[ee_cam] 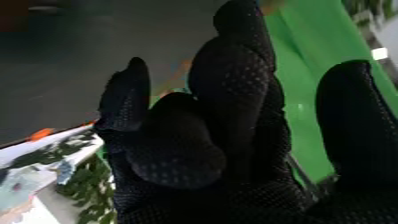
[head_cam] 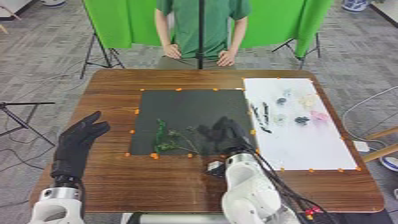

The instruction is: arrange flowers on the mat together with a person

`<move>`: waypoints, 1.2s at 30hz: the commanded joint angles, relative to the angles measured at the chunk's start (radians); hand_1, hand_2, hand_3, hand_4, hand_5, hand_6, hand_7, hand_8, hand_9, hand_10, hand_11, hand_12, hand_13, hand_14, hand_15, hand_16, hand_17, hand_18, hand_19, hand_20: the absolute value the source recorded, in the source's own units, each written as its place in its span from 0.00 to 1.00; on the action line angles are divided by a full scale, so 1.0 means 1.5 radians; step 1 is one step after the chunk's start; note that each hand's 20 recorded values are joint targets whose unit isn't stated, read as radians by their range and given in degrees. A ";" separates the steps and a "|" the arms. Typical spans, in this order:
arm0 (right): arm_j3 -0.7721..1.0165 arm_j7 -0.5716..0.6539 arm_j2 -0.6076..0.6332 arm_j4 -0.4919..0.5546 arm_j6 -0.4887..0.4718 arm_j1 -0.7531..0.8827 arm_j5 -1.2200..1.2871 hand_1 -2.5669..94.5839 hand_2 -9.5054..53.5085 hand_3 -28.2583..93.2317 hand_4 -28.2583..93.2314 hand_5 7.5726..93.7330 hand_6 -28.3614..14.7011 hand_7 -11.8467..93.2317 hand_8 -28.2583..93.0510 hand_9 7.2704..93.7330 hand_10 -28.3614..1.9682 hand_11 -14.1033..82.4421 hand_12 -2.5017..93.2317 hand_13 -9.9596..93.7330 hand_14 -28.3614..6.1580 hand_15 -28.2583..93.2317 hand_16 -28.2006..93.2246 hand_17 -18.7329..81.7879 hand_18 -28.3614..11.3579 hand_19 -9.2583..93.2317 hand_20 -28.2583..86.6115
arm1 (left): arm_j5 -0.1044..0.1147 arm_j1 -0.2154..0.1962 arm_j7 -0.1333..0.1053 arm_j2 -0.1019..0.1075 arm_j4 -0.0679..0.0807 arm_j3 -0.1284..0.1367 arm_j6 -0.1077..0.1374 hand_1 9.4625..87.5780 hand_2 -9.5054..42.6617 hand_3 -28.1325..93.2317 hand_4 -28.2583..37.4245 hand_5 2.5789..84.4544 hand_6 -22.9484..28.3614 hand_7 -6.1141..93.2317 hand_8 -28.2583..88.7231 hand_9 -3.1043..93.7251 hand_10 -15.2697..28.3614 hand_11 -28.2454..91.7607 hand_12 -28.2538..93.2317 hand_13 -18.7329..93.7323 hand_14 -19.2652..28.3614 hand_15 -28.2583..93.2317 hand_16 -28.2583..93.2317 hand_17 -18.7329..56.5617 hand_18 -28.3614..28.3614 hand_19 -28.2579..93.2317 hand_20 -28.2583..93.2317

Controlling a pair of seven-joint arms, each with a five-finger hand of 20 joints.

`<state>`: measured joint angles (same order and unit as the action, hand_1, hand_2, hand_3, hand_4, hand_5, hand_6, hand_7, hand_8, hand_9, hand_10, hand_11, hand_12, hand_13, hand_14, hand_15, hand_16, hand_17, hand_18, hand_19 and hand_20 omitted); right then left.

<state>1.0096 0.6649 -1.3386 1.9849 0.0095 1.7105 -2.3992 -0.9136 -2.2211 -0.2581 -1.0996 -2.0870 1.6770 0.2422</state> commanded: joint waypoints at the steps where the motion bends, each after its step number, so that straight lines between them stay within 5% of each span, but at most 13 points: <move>1: 0.015 0.035 -0.005 0.015 -0.128 -0.001 0.067 0.32 0.33 0.62 0.11 0.89 0.62 0.25 0.17 1.00 0.57 0.63 0.25 0.98 0.60 0.78 0.52 0.59 0.08 0.87 0.61 | -0.002 0.000 0.010 -0.004 0.006 0.000 -0.012 0.21 0.10 0.80 0.07 0.55 0.53 0.17 0.19 0.53 0.69 0.41 0.35 0.51 0.78 0.38 0.26 0.34 0.71 0.26 0.38; 12: -0.010 0.032 -0.010 0.006 -0.136 -0.008 0.111 0.31 0.38 0.59 0.13 0.88 0.61 0.24 0.17 1.00 0.57 0.64 0.26 0.98 0.58 0.80 0.52 0.59 0.07 0.88 0.60 | 0.003 0.000 0.009 0.002 0.007 -0.003 -0.009 0.21 0.10 0.80 0.06 0.54 0.53 0.17 0.19 0.53 0.69 0.41 0.35 0.51 0.78 0.38 0.26 0.34 0.71 0.26 0.38; 36: -0.009 0.023 -0.017 0.002 -0.126 -0.018 0.166 0.38 0.39 0.51 0.17 0.87 0.60 0.24 0.17 1.00 0.56 0.63 0.25 0.97 0.58 0.80 0.51 0.59 0.07 0.88 0.59 | -0.001 0.000 0.013 -0.006 0.009 -0.001 -0.015 0.21 0.10 0.80 0.06 0.55 0.52 0.18 0.19 0.53 0.69 0.42 0.35 0.51 0.78 0.40 0.25 0.33 0.71 0.27 0.38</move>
<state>1.0012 0.7047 -1.3591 1.9970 -0.1888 1.6611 -2.1310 -0.9129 -2.2153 -0.2499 -1.0992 -2.0836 1.6762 0.2320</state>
